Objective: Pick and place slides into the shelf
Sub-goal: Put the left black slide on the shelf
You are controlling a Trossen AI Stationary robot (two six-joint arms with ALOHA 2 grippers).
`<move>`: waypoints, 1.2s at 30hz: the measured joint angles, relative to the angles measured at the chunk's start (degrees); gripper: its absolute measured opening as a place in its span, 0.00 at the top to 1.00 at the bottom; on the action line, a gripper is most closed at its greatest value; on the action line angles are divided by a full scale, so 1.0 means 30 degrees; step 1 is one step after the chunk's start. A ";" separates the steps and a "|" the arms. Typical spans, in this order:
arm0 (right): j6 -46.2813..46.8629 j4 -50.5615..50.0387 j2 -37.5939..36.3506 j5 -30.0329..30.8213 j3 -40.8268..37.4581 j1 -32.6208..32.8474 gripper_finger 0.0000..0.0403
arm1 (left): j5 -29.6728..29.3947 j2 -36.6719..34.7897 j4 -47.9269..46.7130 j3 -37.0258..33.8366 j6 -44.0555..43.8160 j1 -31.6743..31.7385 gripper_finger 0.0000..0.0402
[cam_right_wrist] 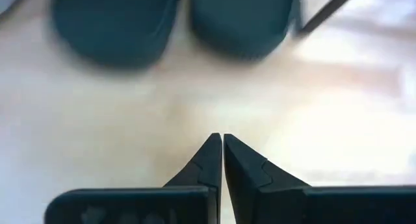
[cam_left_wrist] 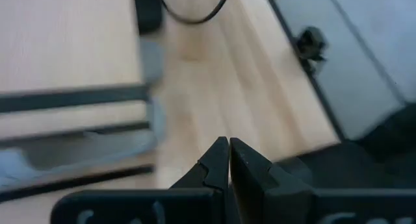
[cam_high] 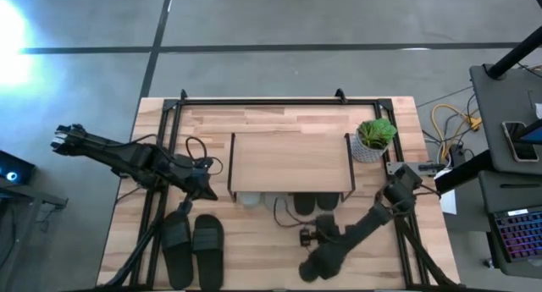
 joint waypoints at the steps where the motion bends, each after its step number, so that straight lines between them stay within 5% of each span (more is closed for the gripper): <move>1: -0.0122 0.0451 -0.0013 0.0055 0.0344 0.0256 0.98 | 0.0648 0.0031 -0.0068 -0.0004 -0.0256 0.0000 1.00; 7: -0.1066 0.5810 -0.0015 0.3349 0.2006 0.1583 0.98 | 0.4731 0.0109 0.0784 0.0601 -0.3297 -0.0073 1.00; 14: -0.5595 1.5550 -0.0015 0.6769 0.2513 0.1907 0.98 | 0.9778 0.0545 0.8669 0.0500 -0.8741 -0.0080 1.00; 19: -1.1230 2.0929 -0.0015 0.7265 0.2460 0.1498 0.98 | 0.9625 0.1065 1.1703 0.0491 -1.1187 -0.0079 1.00; 23: -1.3997 2.0744 -0.0069 0.9301 0.3128 0.1181 0.98 | 0.7677 0.1097 1.1837 0.0489 -1.1690 -0.0130 1.00; 26: -1.5910 2.1129 -0.0489 1.0097 0.3381 0.0868 0.98 | 0.5656 0.1120 1.4756 0.0448 -1.2981 -0.0291 1.00; 31: -2.1440 2.4778 -0.1463 0.8572 0.3487 0.0228 0.98 | 0.6506 0.1748 2.3417 0.0426 -1.3424 -0.0857 1.00; 36: -2.4067 2.6164 -0.1615 0.6475 0.3491 -0.1034 0.98 | 0.7064 0.0708 2.1026 0.0066 -1.2722 -0.0867 1.00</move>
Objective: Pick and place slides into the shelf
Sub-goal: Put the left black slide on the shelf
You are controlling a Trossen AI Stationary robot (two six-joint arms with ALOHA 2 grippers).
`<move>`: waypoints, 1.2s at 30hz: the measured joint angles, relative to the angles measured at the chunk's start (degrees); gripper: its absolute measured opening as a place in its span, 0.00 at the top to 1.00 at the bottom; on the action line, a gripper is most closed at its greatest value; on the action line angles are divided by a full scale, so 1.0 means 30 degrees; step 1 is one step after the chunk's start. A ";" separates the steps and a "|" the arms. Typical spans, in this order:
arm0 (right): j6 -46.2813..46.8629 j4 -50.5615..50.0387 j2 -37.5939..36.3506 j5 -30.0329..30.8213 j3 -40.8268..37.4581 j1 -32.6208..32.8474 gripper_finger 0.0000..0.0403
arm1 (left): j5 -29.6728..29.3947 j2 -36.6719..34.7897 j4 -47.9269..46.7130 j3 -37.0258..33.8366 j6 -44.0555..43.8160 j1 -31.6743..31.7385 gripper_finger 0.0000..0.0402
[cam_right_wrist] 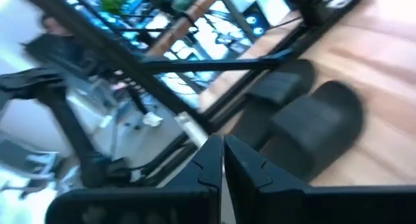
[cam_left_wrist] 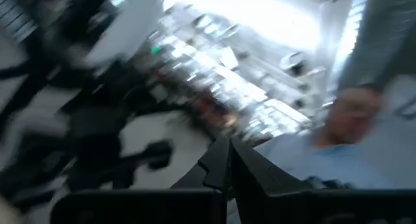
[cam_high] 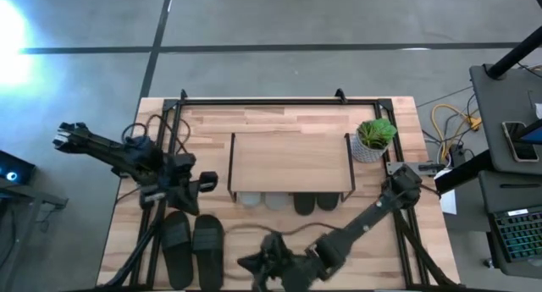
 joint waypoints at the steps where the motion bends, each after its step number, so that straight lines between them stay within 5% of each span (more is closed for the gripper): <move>1: 0.0151 -0.0415 -0.0003 -0.0215 -0.0011 -0.0326 0.98 | -0.0262 -0.0471 -0.1452 -0.0117 0.0459 0.0000 1.00; 9: 0.1708 -0.1982 0.0008 -0.1863 -0.0342 -0.1942 0.98 | -0.1691 -0.5522 -0.9597 -0.0231 0.3709 0.0044 1.00; 18: 0.2307 -0.3412 -0.0207 -0.3488 -0.0342 -0.2688 0.98 | -0.5207 -1.1805 -1.7952 0.0029 0.3856 0.0051 1.00; 24: 0.5344 -0.6541 -0.0475 -0.3518 -0.0342 -0.2724 0.98 | -0.2649 -1.0636 -1.9843 -0.0060 0.1529 0.0056 1.00; 29: 0.7743 -0.9292 -0.0859 -0.3834 -0.0342 -0.2459 0.96 | 0.0068 -0.8335 -2.5078 0.0195 0.1343 0.0051 1.00; 36: 0.9661 -1.0936 -0.0982 -0.5710 -0.0427 -0.1633 0.77 | -0.0562 -0.6561 -3.3977 0.0043 0.2801 0.0044 1.00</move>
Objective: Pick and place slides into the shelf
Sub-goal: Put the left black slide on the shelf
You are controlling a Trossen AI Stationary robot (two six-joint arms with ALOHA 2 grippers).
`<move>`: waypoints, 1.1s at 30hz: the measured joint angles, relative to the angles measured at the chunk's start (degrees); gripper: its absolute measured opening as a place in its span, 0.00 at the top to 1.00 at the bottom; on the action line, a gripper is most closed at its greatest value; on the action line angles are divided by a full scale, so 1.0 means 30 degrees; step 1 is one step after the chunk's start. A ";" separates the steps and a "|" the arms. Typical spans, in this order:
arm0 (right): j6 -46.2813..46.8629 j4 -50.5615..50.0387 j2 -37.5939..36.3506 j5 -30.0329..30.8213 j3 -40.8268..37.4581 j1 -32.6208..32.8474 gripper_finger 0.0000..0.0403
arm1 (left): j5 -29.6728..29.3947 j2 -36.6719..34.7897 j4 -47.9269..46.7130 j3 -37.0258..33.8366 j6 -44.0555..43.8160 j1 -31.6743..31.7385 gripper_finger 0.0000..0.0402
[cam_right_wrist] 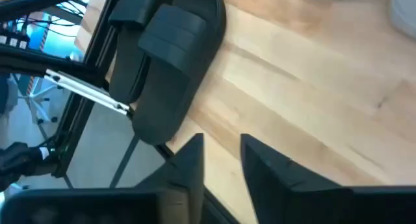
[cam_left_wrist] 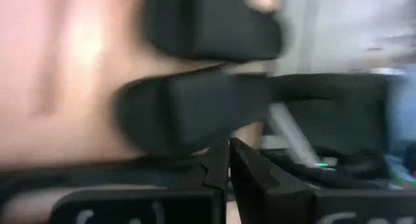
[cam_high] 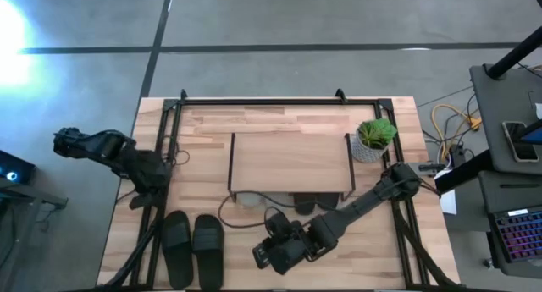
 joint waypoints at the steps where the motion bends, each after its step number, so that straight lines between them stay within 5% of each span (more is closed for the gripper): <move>1: 0.0199 0.0007 0.0040 0.0000 -0.0040 0.0124 0.74 | -0.0540 0.0166 -0.0589 -0.0106 0.0131 0.0005 1.00; 9: 0.0862 -0.0277 0.0085 0.0039 -0.0392 0.0834 0.49 | -0.2380 0.0177 -0.0080 -0.0843 -0.0255 0.0007 0.82; 18: 0.1380 -0.0374 0.0329 0.0044 -0.0523 0.1380 0.36 | -0.2397 0.1278 0.2230 -0.2517 -0.1746 0.0000 0.57; 23: 0.1692 -0.0511 0.0375 0.0007 -0.0730 0.1611 0.36 | -0.1699 0.3546 0.2553 -0.2699 -0.1667 -0.0057 0.54; 33: 0.2342 -0.0931 0.0389 -0.0268 -0.0783 0.1667 0.36 | 0.0237 0.8632 0.5032 -0.2743 0.4342 -0.0488 0.54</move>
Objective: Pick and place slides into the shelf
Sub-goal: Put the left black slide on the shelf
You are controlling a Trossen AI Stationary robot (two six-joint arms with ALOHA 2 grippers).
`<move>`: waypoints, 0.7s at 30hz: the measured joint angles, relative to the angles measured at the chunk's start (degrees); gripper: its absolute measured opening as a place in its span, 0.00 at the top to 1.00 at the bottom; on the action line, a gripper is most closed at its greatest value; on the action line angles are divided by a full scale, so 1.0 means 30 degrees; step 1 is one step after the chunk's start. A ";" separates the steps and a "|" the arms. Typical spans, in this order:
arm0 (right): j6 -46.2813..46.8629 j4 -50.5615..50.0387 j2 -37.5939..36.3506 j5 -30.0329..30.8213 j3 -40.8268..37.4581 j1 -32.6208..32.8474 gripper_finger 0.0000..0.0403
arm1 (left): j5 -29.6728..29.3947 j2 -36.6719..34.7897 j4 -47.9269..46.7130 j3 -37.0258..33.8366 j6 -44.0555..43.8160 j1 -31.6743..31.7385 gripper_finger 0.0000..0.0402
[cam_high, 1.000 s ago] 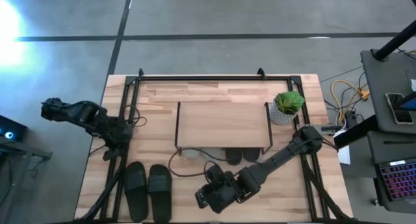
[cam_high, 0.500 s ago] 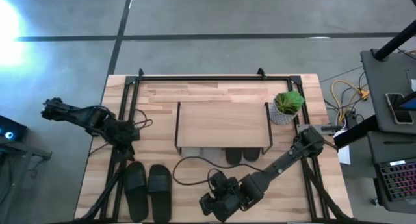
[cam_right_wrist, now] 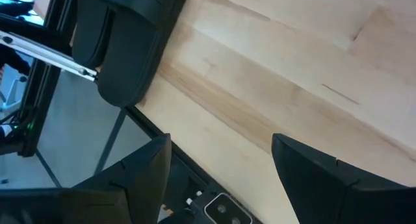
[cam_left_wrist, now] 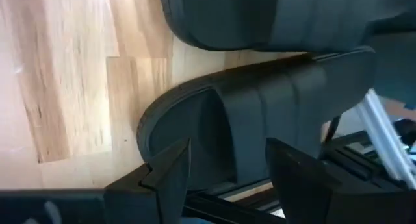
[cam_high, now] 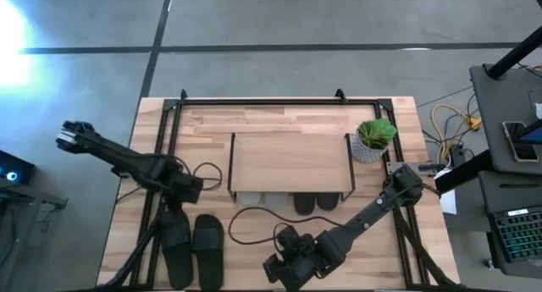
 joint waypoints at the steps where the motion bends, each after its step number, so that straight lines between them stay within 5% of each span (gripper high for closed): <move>1: 0.0046 0.0003 0.0000 -0.0018 0.0000 0.0009 0.36 | 0.0005 0.0383 0.0091 -0.0033 0.0228 0.0000 0.54; 15: 0.0020 0.0006 0.0000 -0.0453 -0.0022 0.0045 0.36 | 0.4942 0.1861 0.3708 -0.1767 0.1879 0.0033 0.54; 21: -0.0021 -0.0002 0.0000 -0.0441 -0.0022 0.0045 0.36 | 0.4781 0.1808 0.4073 -0.2833 0.1157 0.0022 0.54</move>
